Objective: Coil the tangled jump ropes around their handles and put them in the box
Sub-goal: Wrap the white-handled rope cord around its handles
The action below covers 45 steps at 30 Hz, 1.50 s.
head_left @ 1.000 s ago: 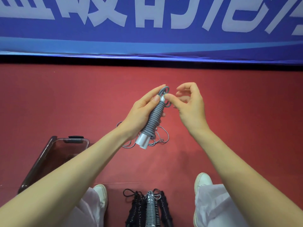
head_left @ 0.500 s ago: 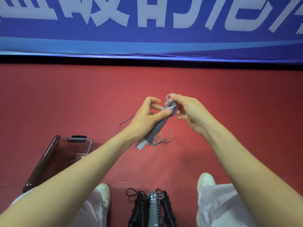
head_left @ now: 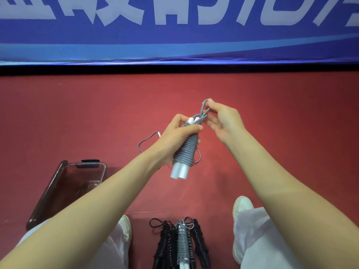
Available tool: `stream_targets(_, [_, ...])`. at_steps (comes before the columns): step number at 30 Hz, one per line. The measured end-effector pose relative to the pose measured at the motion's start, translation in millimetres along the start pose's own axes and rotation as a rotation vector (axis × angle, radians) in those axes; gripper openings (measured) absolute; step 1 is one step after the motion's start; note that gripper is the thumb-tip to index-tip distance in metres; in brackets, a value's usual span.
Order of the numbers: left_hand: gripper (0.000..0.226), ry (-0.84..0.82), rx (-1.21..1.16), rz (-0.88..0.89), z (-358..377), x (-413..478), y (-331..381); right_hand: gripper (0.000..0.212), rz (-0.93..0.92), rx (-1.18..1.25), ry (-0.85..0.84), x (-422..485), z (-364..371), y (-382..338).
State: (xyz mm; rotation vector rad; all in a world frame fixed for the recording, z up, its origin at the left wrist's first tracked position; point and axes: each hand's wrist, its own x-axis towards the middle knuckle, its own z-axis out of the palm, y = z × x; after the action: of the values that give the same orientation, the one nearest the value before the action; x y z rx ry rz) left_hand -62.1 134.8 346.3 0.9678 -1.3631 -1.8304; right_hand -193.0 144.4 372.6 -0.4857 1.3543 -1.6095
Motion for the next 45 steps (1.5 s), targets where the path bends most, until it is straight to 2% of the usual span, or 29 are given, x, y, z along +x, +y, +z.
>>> stream_targets(5, [0.021, 0.017, 0.202, 0.247, 5, -2, -8, 0.014, 0.100, 0.144, 0.069, 12, -9, -3])
stream_targets(7, [0.024, 0.059, 0.105, 0.191, 9, -4, -7, 0.012, 0.109, 0.153, 0.061, 13, -12, -1])
stream_targets(9, [0.029, 0.106, -0.008, 0.056, 11, -3, -4, 0.011, 0.106, 0.158, 0.031, 13, -13, -1])
stream_targets(12, [0.016, 0.073, 0.014, -0.073, 11, -1, 0, 0.016, 0.094, 0.117, 0.035, 14, -14, -1])
stream_targets(19, [0.018, -0.049, 0.008, -0.122, 12, -4, -4, 0.018, 0.155, 0.136, 0.134, 24, -32, -5])
stream_targets(23, [0.025, 0.031, 0.015, -0.123, 15, -4, -17, 0.011, 0.006, -0.006, 0.085, 22, -28, 3])
stream_targets(26, [0.017, 0.045, -0.042, -0.164, 10, -1, -18, 0.009, 0.075, -0.072, -0.106, 19, -26, 3])
stream_targets(29, [0.015, 0.088, -0.188, -0.105, 0, 8, -15, 0.012, 0.108, -0.375, -0.239, 16, -28, 4])
stream_targets(31, [0.016, 0.124, -0.171, -0.033, -6, 11, -17, 0.023, 0.132, -0.586, -0.340, 10, -31, 9])
stream_targets(34, [0.028, 0.193, -0.208, -0.003, -13, 10, -23, 0.053, 0.150, -0.681, -0.478, -2, -34, 25])
stream_targets(36, [0.030, 0.242, -0.285, -0.025, -16, 8, -29, 0.066, 0.013, -0.735, -0.464, -7, -34, 39])
stream_targets(39, [0.019, 0.279, -0.327, -0.096, -14, 2, -42, 0.069, -0.145, -0.816, -0.429, -18, -31, 60])
stream_targets(42, [0.006, 0.269, -0.288, -0.170, -15, -8, -68, 0.064, -0.112, -0.760, -0.444, -31, -40, 90])
stream_targets(45, [0.026, 0.197, -0.106, -0.325, -29, -21, -112, 0.064, -0.005, -0.782, -0.401, -37, -58, 130])
